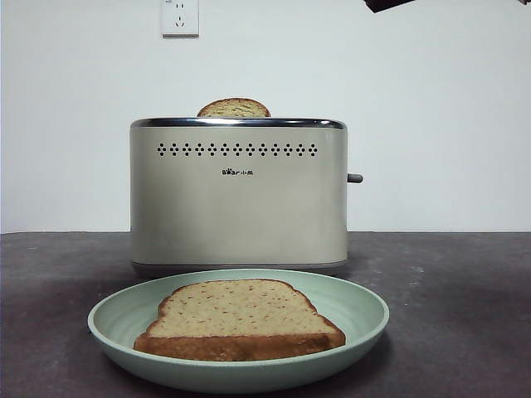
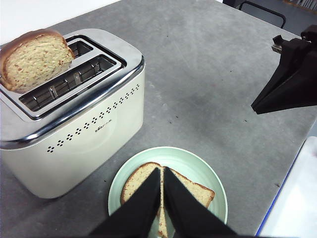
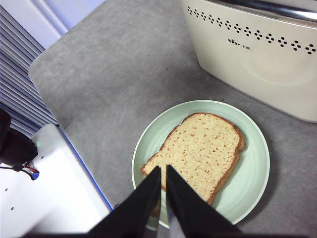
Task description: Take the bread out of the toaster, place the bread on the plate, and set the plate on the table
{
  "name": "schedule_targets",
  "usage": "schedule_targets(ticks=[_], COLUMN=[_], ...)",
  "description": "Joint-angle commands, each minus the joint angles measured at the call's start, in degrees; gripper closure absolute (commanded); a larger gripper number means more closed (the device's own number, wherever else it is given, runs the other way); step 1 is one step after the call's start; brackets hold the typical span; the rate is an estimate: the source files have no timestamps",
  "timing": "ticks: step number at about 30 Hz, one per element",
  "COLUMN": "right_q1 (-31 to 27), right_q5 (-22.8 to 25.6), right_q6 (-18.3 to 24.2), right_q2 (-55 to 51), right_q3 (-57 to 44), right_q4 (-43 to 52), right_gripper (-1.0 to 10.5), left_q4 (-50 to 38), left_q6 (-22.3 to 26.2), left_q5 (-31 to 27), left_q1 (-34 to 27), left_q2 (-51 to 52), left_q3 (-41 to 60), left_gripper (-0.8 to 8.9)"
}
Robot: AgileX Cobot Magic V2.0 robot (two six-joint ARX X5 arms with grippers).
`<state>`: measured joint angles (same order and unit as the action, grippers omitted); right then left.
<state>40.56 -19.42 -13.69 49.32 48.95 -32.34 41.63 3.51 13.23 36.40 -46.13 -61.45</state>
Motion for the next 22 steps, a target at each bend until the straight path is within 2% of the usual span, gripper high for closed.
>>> schedule_targets(ticks=[1,10,13,16,22], right_q1=[0.55,0.55,0.55,0.57,0.55], right_q5=[0.02,0.02,0.02,0.0,0.02], right_q6=[0.68,0.68,0.68,0.68,0.68], right_q2=[0.31,0.31,0.31,0.31,0.31], right_q3=[0.42,0.42,0.42,0.42,0.42], right_q4=[0.57,0.57,0.57,0.57,0.57], right_gripper=[9.4,9.4,9.4,9.4,9.4], left_q4=[-0.59,-0.61,-1.36,-3.13,-17.2], left_q6=[0.04,0.85,2.54,3.15,5.01], left_q5=[-0.2,-0.44,-3.69,-4.85,-4.87], left_q1=[0.37,0.37,-0.92,-5.16,-17.81], left_q2=[-0.42,-0.39,0.76,3.37,13.99], left_q3=[-1.2,-1.2,-1.07,-0.61,7.69], left_gripper=[8.06,8.06,8.06,8.06,8.06])
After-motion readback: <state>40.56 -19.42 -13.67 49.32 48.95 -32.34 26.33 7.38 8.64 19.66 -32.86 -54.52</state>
